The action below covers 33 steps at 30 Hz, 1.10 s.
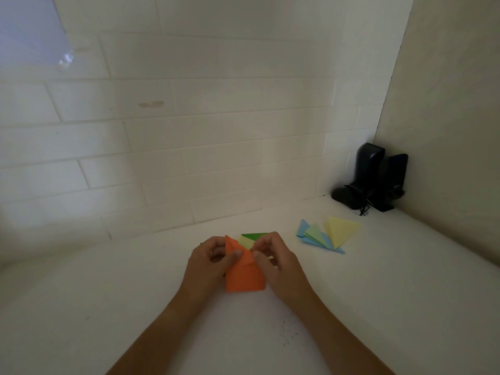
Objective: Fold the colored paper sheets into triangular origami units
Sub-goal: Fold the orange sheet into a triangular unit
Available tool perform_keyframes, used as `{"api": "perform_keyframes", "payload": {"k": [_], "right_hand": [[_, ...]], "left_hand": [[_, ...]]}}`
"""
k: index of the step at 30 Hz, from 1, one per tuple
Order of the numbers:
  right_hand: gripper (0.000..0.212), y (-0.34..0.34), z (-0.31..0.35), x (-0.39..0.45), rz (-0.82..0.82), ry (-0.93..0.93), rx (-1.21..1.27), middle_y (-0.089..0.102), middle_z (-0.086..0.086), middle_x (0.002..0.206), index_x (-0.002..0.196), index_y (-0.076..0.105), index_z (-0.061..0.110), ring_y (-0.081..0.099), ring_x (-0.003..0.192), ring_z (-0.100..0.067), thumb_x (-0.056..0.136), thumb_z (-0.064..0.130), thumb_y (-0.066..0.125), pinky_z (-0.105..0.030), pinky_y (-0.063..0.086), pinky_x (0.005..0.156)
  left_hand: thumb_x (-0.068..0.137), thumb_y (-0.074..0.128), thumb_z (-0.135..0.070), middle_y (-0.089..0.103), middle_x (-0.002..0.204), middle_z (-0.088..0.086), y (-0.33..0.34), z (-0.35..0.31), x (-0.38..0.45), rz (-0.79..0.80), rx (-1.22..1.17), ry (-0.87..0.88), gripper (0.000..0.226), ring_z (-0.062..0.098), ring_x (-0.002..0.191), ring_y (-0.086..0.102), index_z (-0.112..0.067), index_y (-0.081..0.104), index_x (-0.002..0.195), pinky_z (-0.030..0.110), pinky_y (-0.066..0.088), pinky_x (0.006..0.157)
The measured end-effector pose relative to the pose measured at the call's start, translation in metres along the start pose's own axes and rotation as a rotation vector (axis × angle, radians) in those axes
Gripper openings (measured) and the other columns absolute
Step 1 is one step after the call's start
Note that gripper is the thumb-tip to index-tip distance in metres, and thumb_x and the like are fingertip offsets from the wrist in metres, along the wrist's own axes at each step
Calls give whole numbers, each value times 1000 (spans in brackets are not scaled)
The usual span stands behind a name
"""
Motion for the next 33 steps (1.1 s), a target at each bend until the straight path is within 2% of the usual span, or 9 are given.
{"api": "perform_keyframes", "payload": {"k": [2, 5, 10, 13, 17, 21, 26, 30, 33], "right_hand": [[7, 1, 0, -1, 24, 36, -38, 70, 11, 96, 105, 64, 26, 65, 87, -1, 102, 32, 62, -14, 47, 70], [19, 6, -1, -1, 84, 19, -140, 63, 16, 74, 90, 68, 24, 56, 68, 0, 101, 37, 62, -14, 41, 61], [24, 5, -5, 1, 84, -2, -210, 55, 9, 66, 77, 60, 19, 48, 61, -4, 98, 29, 67, -15, 36, 58], [21, 6, -4, 1, 96, 1, -204, 57, 2, 66, 77, 61, 18, 47, 60, -3, 94, 25, 70, -16, 36, 57], [23, 7, -2, -2, 134, 4, -172, 54, 6, 65, 77, 59, 15, 45, 61, -3, 90, 26, 75, -16, 37, 58], [24, 8, 0, -2, 133, 1, -122, 62, -5, 74, 83, 65, 17, 49, 64, -4, 97, 37, 69, -17, 38, 59], [18, 6, -5, 0, 78, 16, -162, 59, 14, 69, 82, 65, 21, 52, 64, 0, 100, 25, 65, -14, 39, 60], [17, 3, -8, 1, 34, 20, -124, 60, 13, 70, 81, 63, 23, 52, 64, 0, 98, 24, 67, -16, 39, 59], [16, 3, -8, 1, 41, 17, -105, 62, 12, 73, 83, 63, 23, 53, 67, -1, 98, 24, 68, -16, 40, 61]], "left_hand": [[90, 77, -9, 79, 89, 8, 3, -1, -1, 28, 7, 8, 19, 23, 89, 77, -11, 72, 108, 40, 63, 79], [90, 78, -13, 80, 91, 8, 3, 0, 0, 41, 16, 2, 24, 24, 91, 77, -13, 70, 113, 46, 63, 84], [87, 82, -25, 79, 93, 5, 6, 2, 0, 57, 26, 4, 31, 24, 96, 75, -17, 68, 113, 49, 60, 91], [78, 85, -35, 78, 95, 3, 7, 1, -2, 79, 39, 27, 38, 23, 95, 75, -18, 70, 109, 44, 61, 87], [84, 85, -21, 79, 93, 11, 4, 3, -1, 73, 3, 2, 30, 28, 91, 76, -13, 69, 108, 47, 61, 84], [83, 86, -14, 79, 85, 11, 2, 2, 0, 44, -5, -11, 34, 23, 81, 77, -14, 66, 111, 42, 61, 74], [88, 79, -16, 78, 87, 8, 4, 6, -1, 57, -10, -33, 37, 20, 86, 76, -18, 60, 120, 37, 61, 78], [84, 86, -26, 79, 91, 10, 5, 7, -1, 72, -11, -54, 44, 29, 93, 76, -14, 59, 116, 47, 60, 86], [77, 84, -33, 79, 89, 9, 3, 5, 0, 52, 6, -41, 48, 27, 89, 77, -14, 58, 113, 46, 61, 84]]}}
Point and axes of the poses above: each hand's wrist, its own x-axis towards the middle knuckle, its own y-axis out of the palm, z = x × y, the point moved 5 cm from there along x, towards the middle knuckle
